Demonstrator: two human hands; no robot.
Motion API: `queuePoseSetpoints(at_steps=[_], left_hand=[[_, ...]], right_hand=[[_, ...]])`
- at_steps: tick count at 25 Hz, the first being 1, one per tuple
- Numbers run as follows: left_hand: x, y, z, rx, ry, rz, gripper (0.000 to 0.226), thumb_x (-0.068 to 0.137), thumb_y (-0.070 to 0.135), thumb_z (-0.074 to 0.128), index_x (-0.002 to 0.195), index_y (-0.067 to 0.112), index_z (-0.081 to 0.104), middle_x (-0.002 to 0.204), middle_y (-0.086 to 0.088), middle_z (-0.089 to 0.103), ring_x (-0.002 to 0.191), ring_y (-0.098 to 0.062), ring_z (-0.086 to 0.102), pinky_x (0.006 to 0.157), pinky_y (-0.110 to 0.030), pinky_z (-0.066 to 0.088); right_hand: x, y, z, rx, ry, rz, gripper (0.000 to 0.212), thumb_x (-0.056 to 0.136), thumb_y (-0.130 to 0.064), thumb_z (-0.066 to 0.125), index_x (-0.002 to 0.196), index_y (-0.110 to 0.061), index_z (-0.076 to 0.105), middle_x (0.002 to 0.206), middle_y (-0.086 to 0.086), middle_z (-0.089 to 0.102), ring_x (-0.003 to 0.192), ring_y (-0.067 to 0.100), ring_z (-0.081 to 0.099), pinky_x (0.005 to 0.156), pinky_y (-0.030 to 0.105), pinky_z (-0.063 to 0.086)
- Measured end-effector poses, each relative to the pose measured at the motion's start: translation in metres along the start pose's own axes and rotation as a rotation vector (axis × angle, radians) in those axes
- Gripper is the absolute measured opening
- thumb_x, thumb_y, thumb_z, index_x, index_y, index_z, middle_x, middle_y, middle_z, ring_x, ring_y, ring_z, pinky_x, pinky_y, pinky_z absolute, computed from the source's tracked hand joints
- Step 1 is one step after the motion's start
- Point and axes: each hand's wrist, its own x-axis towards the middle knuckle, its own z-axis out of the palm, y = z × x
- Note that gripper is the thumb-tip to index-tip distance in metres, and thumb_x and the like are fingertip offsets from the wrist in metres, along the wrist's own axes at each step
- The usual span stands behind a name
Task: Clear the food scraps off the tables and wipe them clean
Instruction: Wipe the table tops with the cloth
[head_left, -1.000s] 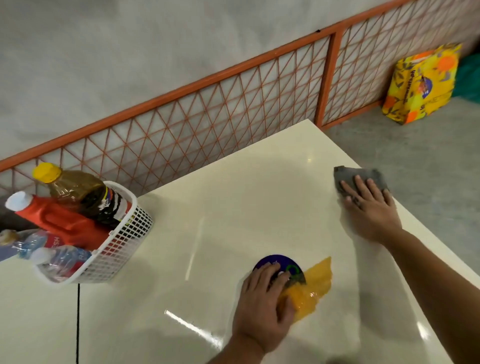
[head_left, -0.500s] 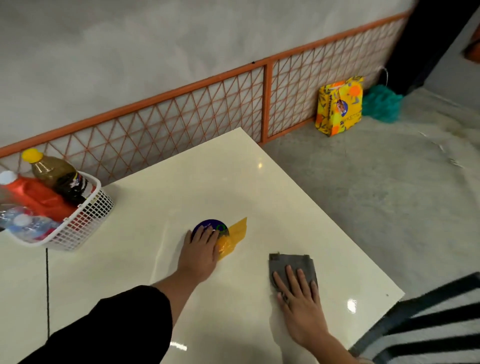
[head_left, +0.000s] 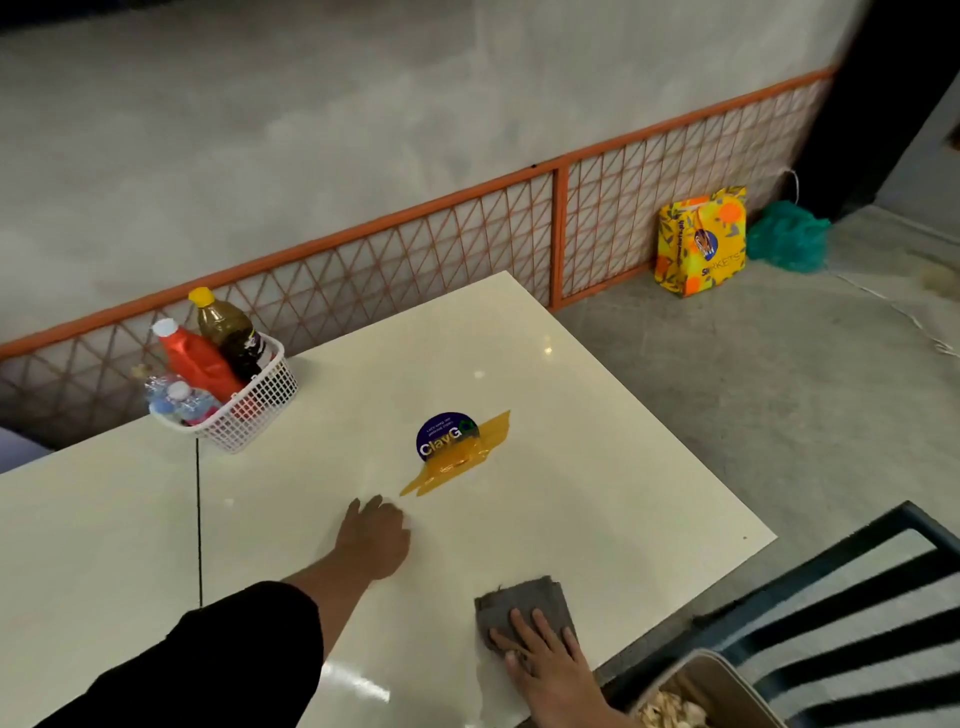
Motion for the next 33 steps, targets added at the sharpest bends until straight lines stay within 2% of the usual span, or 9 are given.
queuePoseSetpoints(at_steps=[2,4,6,11,15,18,22,27,33], left_hand=[[-0.027,-0.005,-0.008,-0.063,-0.037,0.016,0.049,0.101,0.048,0.031,0.140,0.022,0.048,0.143,-0.001,0.051,0.136,-0.022,0.042,0.116,-0.041,0.025],[-0.070,-0.008,-0.016,-0.290,-0.038,-0.014,0.045,0.100,0.051,0.037,0.134,0.028,0.054,0.135,0.004,0.058,0.125,-0.020,0.053,0.107,-0.034,0.038],[-0.120,-0.009,-0.023,-0.633,-0.035,-0.081,0.035,0.098,0.050,0.045,0.120,0.031,0.063,0.122,0.009,0.064,0.112,-0.014,0.060,0.099,-0.032,0.046],[-0.220,0.004,-0.033,-1.497,-0.106,-0.388,0.028,0.100,0.043,0.050,0.105,0.023,0.068,0.111,-0.001,0.070,0.102,-0.018,0.065,0.097,-0.036,0.048],[-0.270,-0.006,-0.040,-2.126,-0.105,-0.483,0.058,0.099,0.056,0.041,0.127,0.011,0.064,0.122,-0.010,0.070,0.116,-0.026,0.064,0.107,-0.043,0.044],[-0.304,-0.028,-0.056,-2.468,-0.039,-0.279,0.065,0.100,0.058,0.035,0.134,0.008,0.060,0.134,-0.014,0.062,0.128,-0.027,0.057,0.114,-0.047,0.036],[-0.336,-0.074,-0.055,-2.478,0.143,-0.215,0.058,0.101,0.050,0.036,0.137,0.009,0.058,0.139,-0.014,0.059,0.132,-0.029,0.053,0.118,-0.052,0.029],[-0.372,-0.146,-0.007,-2.238,0.281,-0.289,0.044,0.087,0.038,0.065,0.125,0.015,0.067,0.126,-0.010,0.068,0.119,-0.030,0.063,0.099,-0.049,0.048],[-0.427,-0.266,0.099,-2.248,0.309,-0.622,0.022,0.090,0.019,0.067,0.110,0.013,0.075,0.109,-0.009,0.075,0.105,-0.029,0.070,0.089,-0.044,0.056]], right_hand=[[-0.016,-0.015,0.004,0.092,0.209,0.072,0.048,0.109,-0.049,0.019,0.157,-0.044,0.020,0.163,-0.026,0.011,0.153,0.004,0.006,0.124,0.035,0.012],[-0.020,-0.041,-0.001,0.433,-0.075,0.295,0.077,0.095,-0.068,0.045,0.155,-0.020,0.038,0.161,0.000,0.036,0.148,0.020,0.034,0.123,0.037,0.024],[-0.009,-0.057,-0.009,0.789,-0.078,0.438,0.109,0.062,-0.090,0.064,0.140,-0.014,0.059,0.142,0.010,0.059,0.131,0.026,0.056,0.117,0.043,0.038],[-0.048,-0.156,-0.050,1.474,-0.268,0.399,0.059,0.100,-0.049,0.044,0.132,-0.005,0.065,0.138,0.022,0.061,0.127,0.041,0.058,0.114,0.061,0.036],[-0.066,-0.231,-0.053,1.459,-0.430,0.232,0.036,0.090,-0.024,0.056,0.116,-0.009,0.076,0.125,0.021,0.068,0.105,0.040,0.069,0.093,0.057,0.053],[-0.063,-0.264,-0.031,1.404,-0.495,0.190,0.045,0.087,-0.011,0.050,0.128,-0.008,0.069,0.135,0.023,0.062,0.123,0.044,0.059,0.105,0.064,0.043],[-0.059,-0.306,0.008,1.267,-0.608,0.187,0.059,0.079,-0.001,0.040,0.134,-0.001,0.061,0.140,0.028,0.056,0.128,0.047,0.054,0.111,0.066,0.035],[-0.039,-0.355,0.075,1.072,-0.740,0.149,0.062,0.078,0.003,0.034,0.134,0.004,0.060,0.139,0.030,0.056,0.127,0.045,0.056,0.110,0.059,0.041],[-0.012,-0.431,0.231,1.054,-0.793,0.263,0.052,0.084,0.001,0.041,0.131,0.001,0.064,0.132,0.030,0.061,0.126,0.047,0.056,0.109,0.058,0.043]])
